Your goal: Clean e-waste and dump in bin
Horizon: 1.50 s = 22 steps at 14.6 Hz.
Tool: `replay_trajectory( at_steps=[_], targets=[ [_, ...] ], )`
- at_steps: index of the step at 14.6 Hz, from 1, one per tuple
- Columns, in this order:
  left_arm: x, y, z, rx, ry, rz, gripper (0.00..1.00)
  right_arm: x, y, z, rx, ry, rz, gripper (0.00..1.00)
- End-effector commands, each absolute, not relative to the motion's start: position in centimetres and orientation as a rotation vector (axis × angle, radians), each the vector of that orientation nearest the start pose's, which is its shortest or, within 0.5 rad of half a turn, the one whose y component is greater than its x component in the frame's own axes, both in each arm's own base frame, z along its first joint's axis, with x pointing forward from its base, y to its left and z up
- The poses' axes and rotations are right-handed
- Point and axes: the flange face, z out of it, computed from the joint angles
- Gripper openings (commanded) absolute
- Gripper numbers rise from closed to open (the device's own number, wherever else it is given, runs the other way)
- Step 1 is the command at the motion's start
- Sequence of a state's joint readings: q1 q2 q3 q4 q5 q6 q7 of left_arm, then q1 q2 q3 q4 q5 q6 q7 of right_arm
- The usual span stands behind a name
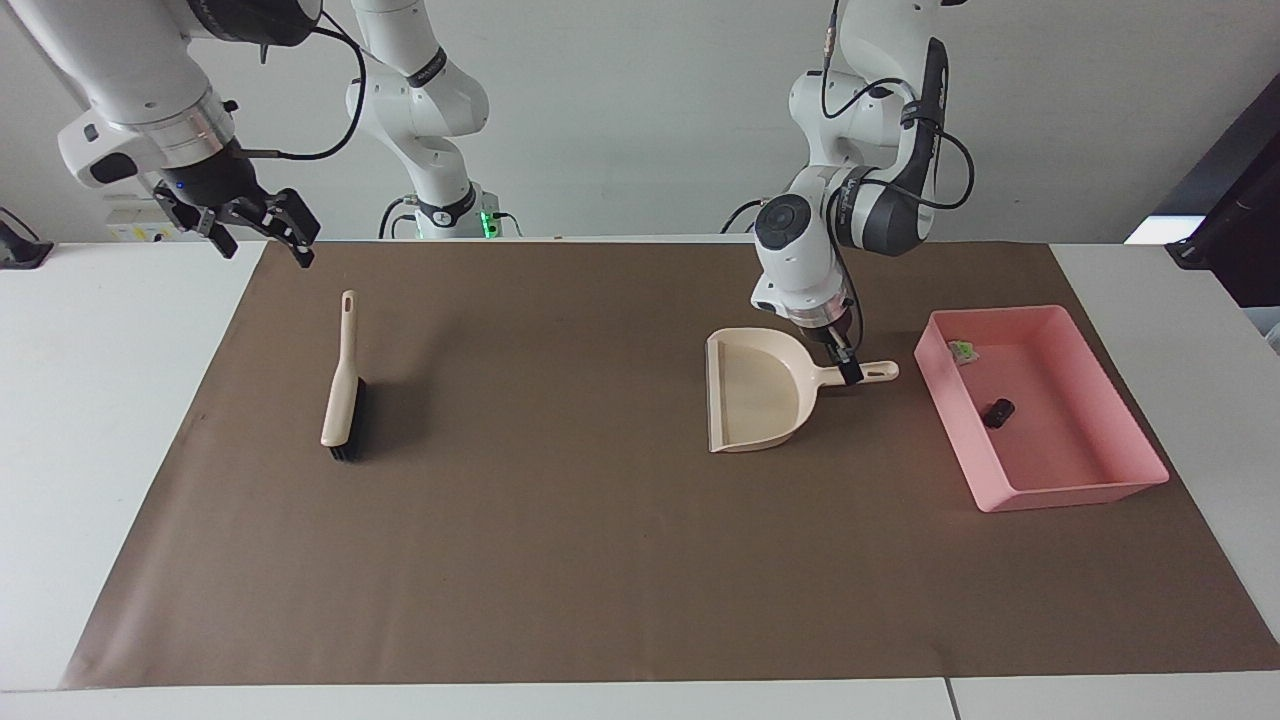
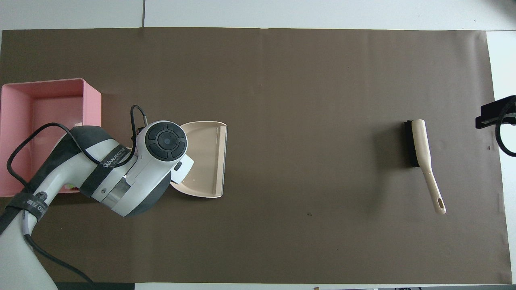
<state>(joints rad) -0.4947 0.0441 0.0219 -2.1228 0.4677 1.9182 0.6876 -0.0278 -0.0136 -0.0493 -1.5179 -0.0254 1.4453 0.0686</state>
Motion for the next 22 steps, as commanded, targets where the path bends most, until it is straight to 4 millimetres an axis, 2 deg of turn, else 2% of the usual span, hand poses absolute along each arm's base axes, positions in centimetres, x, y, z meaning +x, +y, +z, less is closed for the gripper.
replay_trajectory(
  at_steps=[1,3,4,7,10,13,16,18,19,22],
  targets=[
    [48.1,-17.0,41.0,-2.288,1.491,0.370,0.97,53.7,-4.5,64.8,-3.172,0.170,0.101,0.99],
    [48.7,-14.6,42.4,-2.431,1.317,0.333,0.97,53.9,-3.2,64.7,-3.178,0.129,0.094,0.99],
    [49.0,-13.5,42.6,-2.512,1.253,0.326,0.97,53.9,-3.1,64.6,-3.178,0.126,0.098,0.99],
    [51.9,-8.9,45.8,-2.812,0.855,0.211,0.97,53.7,-3.1,64.6,-3.175,0.130,0.098,0.99],
    [54.0,-5.0,50.2,-2.979,0.576,0.079,0.97,53.5,-3.4,64.6,-3.160,0.145,0.117,0.99],
    [55.2,-1.8,56.0,-3.075,0.318,-0.005,0.98,53.4,-3.4,64.3,-3.158,0.152,0.129,0.99],
    [55.1,-0.1,61.2,-3.134,0.193,-0.024,0.98,53.4,-3.4,64.3,-3.158,0.149,0.127,0.99],
    [54.9,0.1,63.7,-3.136,0.178,-0.019,0.98,53.4,-3.3,64.3,-3.158,0.147,0.127,0.99],
    [54.8,0.2,64.3,-3.140,0.169,-0.010,0.98,53.4,-3.3,64.3,-3.158,0.147,0.127,0.99],
    [53.6,-0.3,64.4,-3.163,0.066,0.067,0.98,53.4,-3.4,64.3,-3.158,0.149,0.127,0.99]
  ],
)
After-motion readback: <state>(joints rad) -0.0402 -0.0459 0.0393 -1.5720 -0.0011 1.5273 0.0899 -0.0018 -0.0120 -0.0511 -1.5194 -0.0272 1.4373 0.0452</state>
